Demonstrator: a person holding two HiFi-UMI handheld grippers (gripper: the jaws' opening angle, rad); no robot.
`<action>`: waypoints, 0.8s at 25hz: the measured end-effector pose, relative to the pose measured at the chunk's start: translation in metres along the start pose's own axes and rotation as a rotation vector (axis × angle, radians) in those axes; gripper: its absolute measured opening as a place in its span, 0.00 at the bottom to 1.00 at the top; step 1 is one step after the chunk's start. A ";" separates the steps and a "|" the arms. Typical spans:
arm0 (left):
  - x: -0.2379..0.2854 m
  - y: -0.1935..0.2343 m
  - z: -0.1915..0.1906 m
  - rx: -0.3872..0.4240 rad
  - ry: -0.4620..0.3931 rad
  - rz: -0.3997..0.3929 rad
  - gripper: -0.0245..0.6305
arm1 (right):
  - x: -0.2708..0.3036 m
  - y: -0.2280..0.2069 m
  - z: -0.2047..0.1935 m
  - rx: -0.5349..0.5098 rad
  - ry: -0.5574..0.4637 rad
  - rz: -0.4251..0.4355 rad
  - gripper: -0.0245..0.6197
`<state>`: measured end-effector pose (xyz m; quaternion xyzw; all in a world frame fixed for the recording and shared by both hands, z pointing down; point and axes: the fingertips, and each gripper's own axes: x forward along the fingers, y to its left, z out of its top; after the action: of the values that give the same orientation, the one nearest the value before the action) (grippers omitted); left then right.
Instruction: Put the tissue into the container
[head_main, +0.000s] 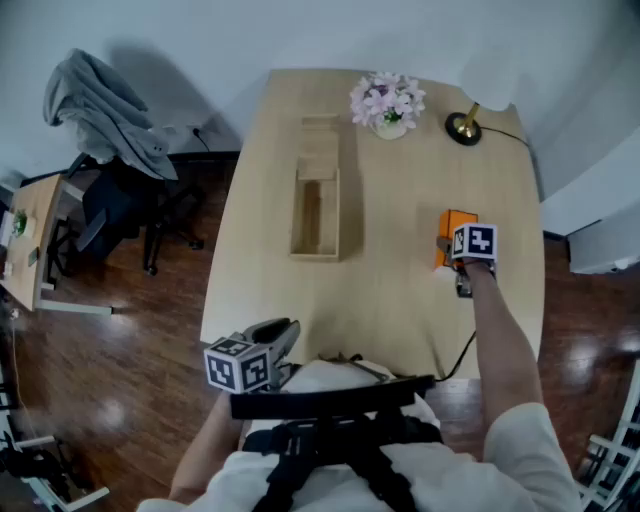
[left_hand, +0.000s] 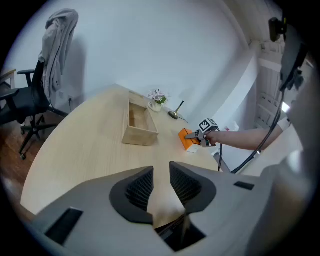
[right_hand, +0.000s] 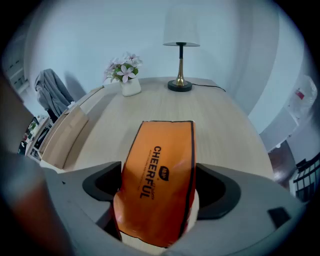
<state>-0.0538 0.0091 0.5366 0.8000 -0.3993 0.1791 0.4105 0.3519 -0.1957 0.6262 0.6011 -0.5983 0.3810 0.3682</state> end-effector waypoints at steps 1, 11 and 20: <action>-0.001 0.001 -0.001 0.000 -0.001 0.002 0.20 | -0.001 0.000 0.000 0.009 -0.004 0.005 0.76; -0.004 0.017 0.006 -0.007 -0.019 0.030 0.20 | -0.019 0.000 0.002 0.098 -0.051 0.023 0.66; -0.003 0.037 0.005 -0.015 0.005 0.039 0.20 | -0.044 0.028 0.000 0.092 -0.055 0.044 0.65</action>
<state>-0.0848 -0.0065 0.5508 0.7885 -0.4153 0.1860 0.4137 0.3245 -0.1773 0.5865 0.6142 -0.6033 0.3995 0.3150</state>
